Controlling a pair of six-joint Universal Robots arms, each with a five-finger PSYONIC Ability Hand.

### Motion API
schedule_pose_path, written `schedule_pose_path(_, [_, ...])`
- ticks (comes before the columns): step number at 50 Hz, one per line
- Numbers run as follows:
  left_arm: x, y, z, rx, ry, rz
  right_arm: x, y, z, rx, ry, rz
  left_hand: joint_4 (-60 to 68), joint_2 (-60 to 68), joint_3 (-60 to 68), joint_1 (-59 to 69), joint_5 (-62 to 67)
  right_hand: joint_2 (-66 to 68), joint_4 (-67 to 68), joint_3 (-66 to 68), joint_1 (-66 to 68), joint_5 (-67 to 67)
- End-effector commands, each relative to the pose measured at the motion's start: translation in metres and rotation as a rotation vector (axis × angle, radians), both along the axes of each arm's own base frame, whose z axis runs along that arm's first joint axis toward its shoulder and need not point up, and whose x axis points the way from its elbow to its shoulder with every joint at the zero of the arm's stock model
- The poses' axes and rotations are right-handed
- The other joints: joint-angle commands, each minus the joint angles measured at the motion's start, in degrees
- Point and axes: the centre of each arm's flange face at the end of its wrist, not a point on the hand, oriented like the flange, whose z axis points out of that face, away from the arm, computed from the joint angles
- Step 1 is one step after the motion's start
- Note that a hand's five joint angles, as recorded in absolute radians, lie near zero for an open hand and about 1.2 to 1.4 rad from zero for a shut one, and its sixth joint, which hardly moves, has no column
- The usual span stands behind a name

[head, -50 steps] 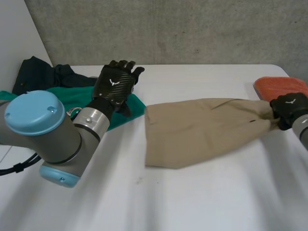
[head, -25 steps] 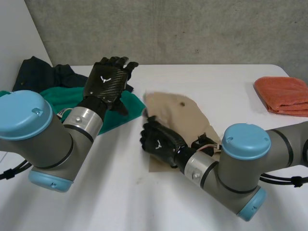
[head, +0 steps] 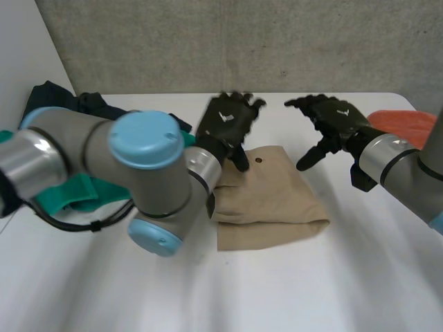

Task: Fold the laundry.

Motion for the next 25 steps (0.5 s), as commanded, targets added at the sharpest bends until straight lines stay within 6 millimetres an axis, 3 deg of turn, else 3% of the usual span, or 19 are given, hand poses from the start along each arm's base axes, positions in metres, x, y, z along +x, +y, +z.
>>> schedule_pose_path(1, [-0.004,0.005,-0.040,0.128,-0.100,0.084,0.010,-0.017,-0.037,0.149,0.148,0.066,0.8,0.6,0.1,0.6,-0.1,-2.1,-2.2,-2.1,-3.2,-2.9])
schedule_pose_path(12, [0.020,0.015,-0.081,0.276,-0.289,0.182,0.010,-0.031,-0.097,0.169,0.325,0.091,0.6,0.4,0.0,0.5,-0.3,-2.1,-2.2,-2.1,-3.2,-2.9])
schedule_pose_path(15, [0.025,0.018,-0.090,0.316,-0.336,0.183,0.008,-0.032,-0.102,0.149,0.383,0.079,0.6,0.4,0.0,0.5,-0.3,-2.1,-2.2,-2.1,-3.2,-2.9])
schedule_pose_path(22, [0.027,0.019,-0.083,0.325,-0.341,0.177,0.009,-0.030,-0.091,0.054,0.488,0.081,0.5,0.3,-0.2,0.3,-0.5,-2.1,-2.2,-2.1,-3.2,-2.9])
schedule_pose_path(25, [0.027,0.015,-0.070,0.303,-0.317,0.168,0.008,-0.027,-0.067,0.000,0.476,0.070,0.5,0.3,-0.2,0.3,-0.5,-2.1,-2.2,-2.1,-3.2,-2.9])
